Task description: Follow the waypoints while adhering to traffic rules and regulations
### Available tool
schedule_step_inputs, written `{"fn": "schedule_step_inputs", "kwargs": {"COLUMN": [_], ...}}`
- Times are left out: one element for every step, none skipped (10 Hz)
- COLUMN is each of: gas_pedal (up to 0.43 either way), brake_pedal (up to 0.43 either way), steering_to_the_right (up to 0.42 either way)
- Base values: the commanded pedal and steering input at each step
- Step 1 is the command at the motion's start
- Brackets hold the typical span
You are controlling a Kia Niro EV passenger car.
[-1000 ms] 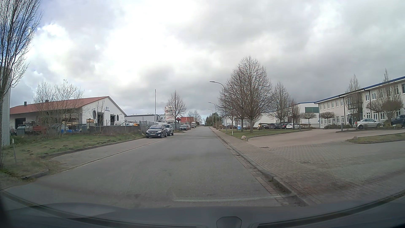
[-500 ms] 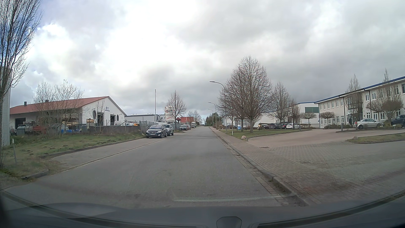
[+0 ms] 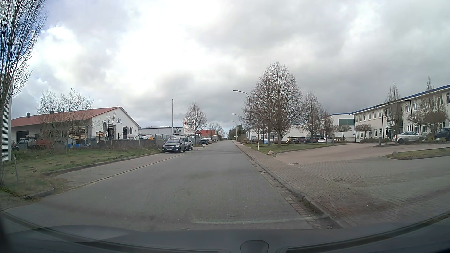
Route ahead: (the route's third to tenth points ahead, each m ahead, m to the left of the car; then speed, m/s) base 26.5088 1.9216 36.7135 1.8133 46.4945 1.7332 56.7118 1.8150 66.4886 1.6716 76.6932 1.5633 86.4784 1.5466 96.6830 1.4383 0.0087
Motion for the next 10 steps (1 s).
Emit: {"fn": "schedule_step_inputs", "kwargs": {"gas_pedal": [0.0,0.0,0.0,0.0,0.0,0.0,0.0,0.0,0.0,0.0], "brake_pedal": [0.256,0.256,0.256,0.256,0.256,0.256,0.256,0.256,0.256,0.256], "steering_to_the_right": [-0.012,-0.012,-0.012,-0.012,-0.012,-0.012,-0.012,-0.012,-0.012,-0.012]}}
